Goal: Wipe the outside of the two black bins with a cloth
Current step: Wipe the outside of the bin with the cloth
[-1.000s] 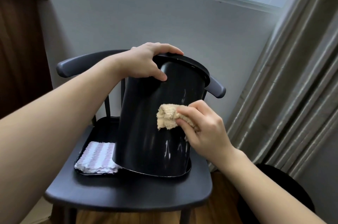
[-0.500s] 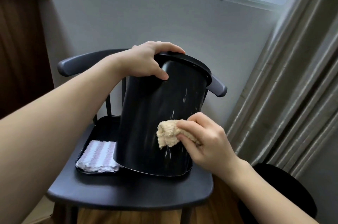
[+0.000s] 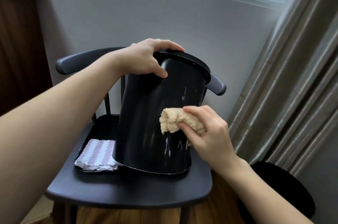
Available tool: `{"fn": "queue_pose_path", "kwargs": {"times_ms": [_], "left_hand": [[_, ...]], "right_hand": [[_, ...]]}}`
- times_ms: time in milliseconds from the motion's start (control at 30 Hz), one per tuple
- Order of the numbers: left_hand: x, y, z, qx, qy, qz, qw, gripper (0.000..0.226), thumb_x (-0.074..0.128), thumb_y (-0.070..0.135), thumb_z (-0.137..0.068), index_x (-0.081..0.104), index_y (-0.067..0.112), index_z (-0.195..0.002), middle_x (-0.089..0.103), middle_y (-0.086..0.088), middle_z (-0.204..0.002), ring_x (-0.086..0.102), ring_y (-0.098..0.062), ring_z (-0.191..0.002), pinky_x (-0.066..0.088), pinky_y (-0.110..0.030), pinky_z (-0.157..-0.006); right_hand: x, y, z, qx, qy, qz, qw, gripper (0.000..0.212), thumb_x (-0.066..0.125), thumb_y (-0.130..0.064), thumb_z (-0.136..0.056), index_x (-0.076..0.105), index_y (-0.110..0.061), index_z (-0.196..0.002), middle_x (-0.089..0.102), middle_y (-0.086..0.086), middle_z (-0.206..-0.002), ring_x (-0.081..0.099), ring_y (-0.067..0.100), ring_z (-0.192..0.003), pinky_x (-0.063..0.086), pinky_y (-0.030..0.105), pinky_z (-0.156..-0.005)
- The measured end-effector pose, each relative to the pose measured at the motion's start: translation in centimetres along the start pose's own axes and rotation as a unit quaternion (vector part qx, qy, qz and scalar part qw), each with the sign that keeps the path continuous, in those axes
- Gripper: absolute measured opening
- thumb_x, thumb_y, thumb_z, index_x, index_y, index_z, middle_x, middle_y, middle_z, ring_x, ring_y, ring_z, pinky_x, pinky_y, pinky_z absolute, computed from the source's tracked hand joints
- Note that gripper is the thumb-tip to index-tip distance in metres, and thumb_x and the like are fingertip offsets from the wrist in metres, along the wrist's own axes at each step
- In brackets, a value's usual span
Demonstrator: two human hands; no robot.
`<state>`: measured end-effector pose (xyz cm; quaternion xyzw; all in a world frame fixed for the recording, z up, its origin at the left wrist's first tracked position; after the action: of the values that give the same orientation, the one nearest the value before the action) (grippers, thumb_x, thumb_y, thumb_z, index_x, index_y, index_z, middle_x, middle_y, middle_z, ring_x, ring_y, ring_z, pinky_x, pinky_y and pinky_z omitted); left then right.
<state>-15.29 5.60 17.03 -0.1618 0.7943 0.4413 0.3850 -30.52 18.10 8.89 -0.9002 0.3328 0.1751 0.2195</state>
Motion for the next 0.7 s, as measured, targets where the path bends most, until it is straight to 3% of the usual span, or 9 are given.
{"fn": "queue_pose_path", "kwargs": {"times_ms": [167,400,600,700], "left_hand": [[0.1,0.0,-0.1,-0.001,-0.001,0.006,1.000,0.074,0.075,0.029,-0.059,0.058,0.063,-0.122,0.061,0.023,-0.127,0.056,-0.016,-0.126,0.038,-0.050,-0.116],[-0.3,-0.5,-0.1,-0.003,0.005,0.016,1.000,0.072,0.081,0.018,-0.070,0.059,0.061,-0.123,0.063,0.023,-0.123,0.058,-0.015,-0.122,0.042,-0.047,-0.114],[-0.3,-0.5,-0.2,-0.002,0.008,0.019,1.000,0.072,0.081,0.009,-0.077,0.060,0.060,-0.124,0.064,0.023,-0.121,0.060,-0.015,-0.120,0.046,-0.045,-0.111],[-0.4,-0.5,-0.2,-0.001,0.006,0.025,1.000,0.072,0.081,0.008,-0.078,0.060,0.059,-0.123,0.064,0.022,-0.123,0.060,-0.014,-0.120,0.046,-0.045,-0.111]], "right_hand": [[-0.1,-0.1,-1.2,0.008,0.022,0.008,1.000,0.027,0.077,-0.012,-0.084,0.073,-0.011,-0.111,0.061,0.002,-0.092,0.062,0.015,-0.080,0.051,0.027,-0.076],[1.5,-1.2,2.1,-0.068,-0.066,-0.009,0.995,0.022,0.073,-0.008,-0.084,0.073,-0.007,-0.105,0.055,0.004,-0.086,0.057,0.018,-0.072,0.051,0.033,-0.064],[0.0,-0.2,-1.4,-0.008,0.015,0.029,0.999,0.024,0.070,-0.015,-0.087,0.073,-0.011,-0.111,0.056,0.001,-0.089,0.057,0.014,-0.074,0.051,0.029,-0.069],[0.8,-0.5,0.1,-0.019,-0.014,0.006,1.000,0.023,0.071,-0.012,-0.085,0.073,-0.008,-0.108,0.055,0.001,-0.089,0.057,0.014,-0.074,0.051,0.030,-0.067]]}}
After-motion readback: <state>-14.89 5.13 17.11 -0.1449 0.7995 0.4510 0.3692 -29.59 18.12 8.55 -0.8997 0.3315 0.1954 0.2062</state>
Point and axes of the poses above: each hand's wrist, its own z-axis away from the middle knuckle, its own x-axis out of the palm, y = z × x, the point moved 10 cm from there along -z, towards the middle knuckle
